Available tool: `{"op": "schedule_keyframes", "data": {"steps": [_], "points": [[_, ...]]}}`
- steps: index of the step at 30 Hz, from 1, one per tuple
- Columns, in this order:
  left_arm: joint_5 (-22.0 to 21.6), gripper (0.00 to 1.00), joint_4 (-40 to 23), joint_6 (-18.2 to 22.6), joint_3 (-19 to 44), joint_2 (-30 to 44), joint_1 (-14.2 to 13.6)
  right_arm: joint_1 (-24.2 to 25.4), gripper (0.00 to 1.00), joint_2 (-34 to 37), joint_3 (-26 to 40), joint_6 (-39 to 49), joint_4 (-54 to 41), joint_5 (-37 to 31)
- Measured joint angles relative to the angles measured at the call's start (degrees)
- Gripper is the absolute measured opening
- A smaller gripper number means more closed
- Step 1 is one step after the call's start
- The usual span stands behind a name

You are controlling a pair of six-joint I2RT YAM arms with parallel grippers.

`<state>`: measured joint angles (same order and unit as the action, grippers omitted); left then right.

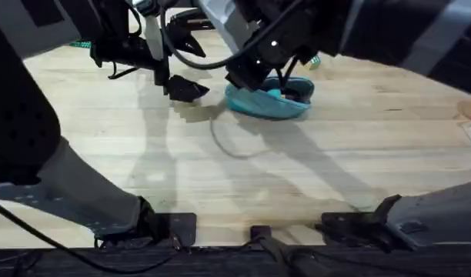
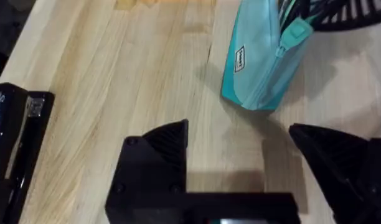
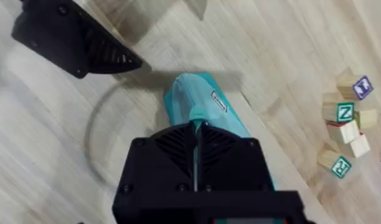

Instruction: Unzip the bag, pick up the pens from the table one at a time and place them inside, then zip the bag closed.

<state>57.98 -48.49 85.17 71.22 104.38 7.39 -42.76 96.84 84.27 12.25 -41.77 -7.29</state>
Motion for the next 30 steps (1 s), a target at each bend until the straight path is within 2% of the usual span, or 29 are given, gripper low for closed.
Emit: {"op": "schedule_keyframes", "data": {"steps": [8,18,19,30], "points": [[1.64,0.993,0.0,-0.02,0.0,0.0,-2.09,0.46,0.032,-0.47,0.0,0.0,-0.91,0.0],[2.2,0.994,0.11,-0.02,0.0,-0.01,-7.78,0.46,0.032,-0.47,0.0,0.0,-0.91,0.0],[1.78,0.994,0.09,-0.02,0.0,0.0,-9.1,0.46,0.032,-0.47,0.0,0.0,-0.89,0.0],[0.08,0.994,0.43,-2.25,0.0,0.79,-11.35,0.46,0.032,-0.47,0.0,0.0,-0.73,0.0]]}}
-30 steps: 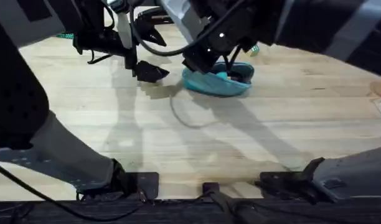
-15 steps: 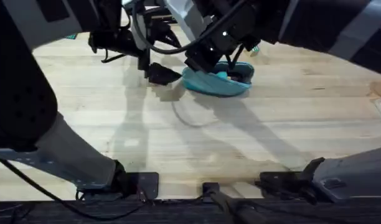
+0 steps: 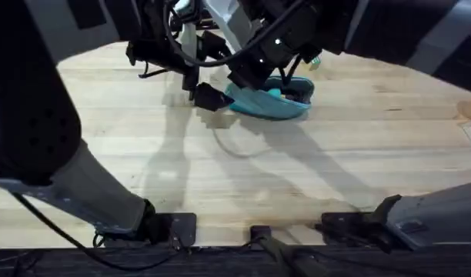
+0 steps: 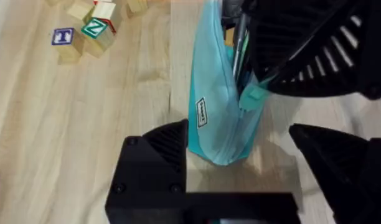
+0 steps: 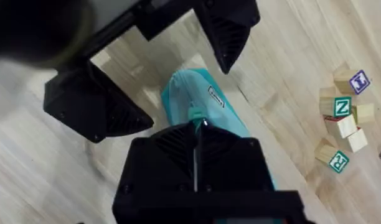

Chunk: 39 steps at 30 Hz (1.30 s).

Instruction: Unzip the bag, pick up the pens from the table one at a time and place them inside, then zip the bag closed.

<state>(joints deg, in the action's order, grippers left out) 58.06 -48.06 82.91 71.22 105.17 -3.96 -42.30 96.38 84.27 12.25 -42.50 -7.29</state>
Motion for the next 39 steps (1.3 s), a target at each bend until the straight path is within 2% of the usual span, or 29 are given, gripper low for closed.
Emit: {"op": "schedule_keyframes", "data": {"steps": [7,12,22,23,28,29,39], "points": [[0.1,0.994,0.99,-0.64,0.0,3.75,-0.62,0.0,0.032,0.0,0.0,0.0,0.02,0.0],[2.18,0.995,2.93,-0.81,0.0,5.04,-0.8,0.0,0.032,0.0,0.0,0.0,0.02,0.0],[3.69,0.793,3.94,-0.88,0.0,5.11,-1.06,0.0,0.032,0.0,0.0,0.0,0.02,0.0],[3.67,0.738,3.94,-1.0,0.0,5.11,-1.06,0.0,0.032,0.0,0.0,0.0,0.02,0.0],[3.63,0.109,3.96,-0.85,0.01,5.11,-1.06,0.0,0.032,0.0,0.0,0.0,0.02,0.0],[3.63,0.064,3.99,-0.98,0.0,5.11,-1.11,0.0,0.032,0.0,0.0,0.0,0.02,0.0],[3.64,0.044,3.94,-1.05,0.0,5.11,-1.17,1.98,0.032,0.0,0.0,0.0,-2.76,0.1]]}}
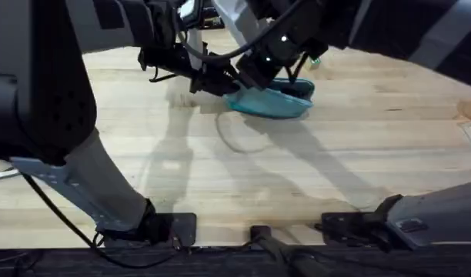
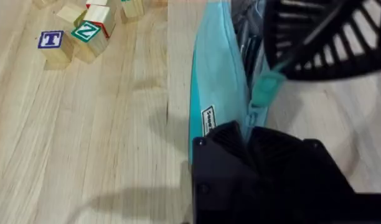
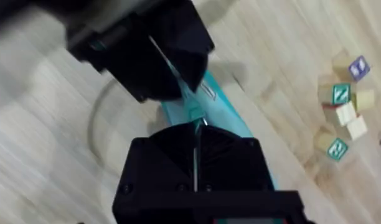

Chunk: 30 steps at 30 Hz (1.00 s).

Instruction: Unzip the bag, pick up the pens from the table one at a time and place them inside, then zip the bag closed.

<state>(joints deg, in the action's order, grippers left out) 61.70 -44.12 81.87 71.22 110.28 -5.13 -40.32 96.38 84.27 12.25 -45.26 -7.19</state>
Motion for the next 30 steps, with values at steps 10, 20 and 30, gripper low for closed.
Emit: {"op": "schedule_keyframes", "data": {"steps": [10,20,30], "points": [[-0.08,0.042,0.0,0.0,0.0,0.0,-0.11,11.34,0.033,0.0,0.02,4.99,-13.86,0.96],[-0.17,0.042,0.24,0.0,0.0,0.0,-0.11,27.61,0.033,0.0,0.11,6.21,-20.81,5.04],[0.03,0.042,0.22,0.0,0.0,0.0,-0.96,40.92,0.033,0.0,-5.15,5.42,-19.25,13.19]]}}
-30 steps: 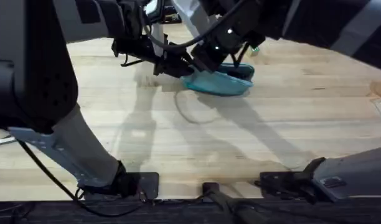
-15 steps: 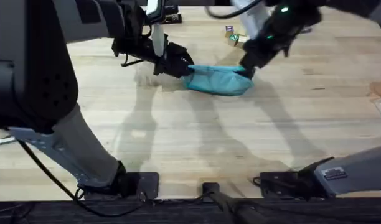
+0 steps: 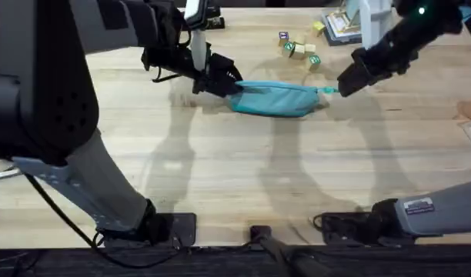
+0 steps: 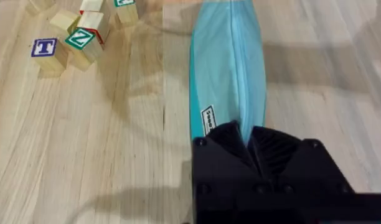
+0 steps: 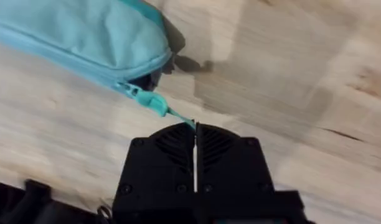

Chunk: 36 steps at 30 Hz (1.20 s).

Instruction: Unzip the bag, pick up the pens from the table one at a time and place them inside, then zip the bag closed.

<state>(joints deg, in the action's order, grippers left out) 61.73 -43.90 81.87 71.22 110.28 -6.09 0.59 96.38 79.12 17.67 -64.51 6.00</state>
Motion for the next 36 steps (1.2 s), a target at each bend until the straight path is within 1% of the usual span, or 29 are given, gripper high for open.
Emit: {"op": "schedule_keyframes", "data": {"steps": [3,6,9,15,16,17,22,23,25,29,36], "points": [[0.0,0.042,0.0,0.0,0.0,-0.01,0.0,1.53,0.033,0.0,-4.43,-1.77,4.52,1.76],[0.0,0.042,-0.02,0.0,0.01,0.0,0.0,1.8,0.033,0.0,-9.37,-3.62,8.29,2.77],[-0.11,0.042,0.0,0.0,0.0,0.0,0.11,2.06,0.032,0.0,-13.01,-5.25,9.15,2.29],[-0.11,0.042,0.0,0.0,0.0,0.0,0.11,2.32,0.034,-0.07,-13.58,-6.49,8.38,1.94],[-0.11,0.042,0.0,0.0,0.0,0.0,0.11,2.32,0.069,-0.3,-13.36,-6.8,7.74,1.92],[-0.11,0.042,0.0,0.0,0.0,0.0,0.11,2.32,0.152,-0.69,-13.07,-7.06,7.14,1.86],[-0.11,0.042,0.0,0.0,0.0,0.0,0.11,2.32,0.87,-6.29,-9.73,-7.28,5.24,2.43],[-0.13,0.042,0.0,0.0,0.0,0.0,0.11,2.3,0.963,-7.76,-9.17,-7.29,5.08,2.52],[-0.11,0.042,0.0,0.0,0.0,0.0,0.11,2.2,0.996,-11.15,-8.44,-7.43,4.68,2.67],[-0.13,0.042,0.0,0.0,0.0,0.0,0.11,1.57,0.997,-17.0,-8.23,-7.62,3.14,2.69],[-0.13,0.042,0.0,0.0,0.0,-0.02,0.11,-0.99,0.997,-23.95,-8.23,-7.97,-1.61,2.85]]}}
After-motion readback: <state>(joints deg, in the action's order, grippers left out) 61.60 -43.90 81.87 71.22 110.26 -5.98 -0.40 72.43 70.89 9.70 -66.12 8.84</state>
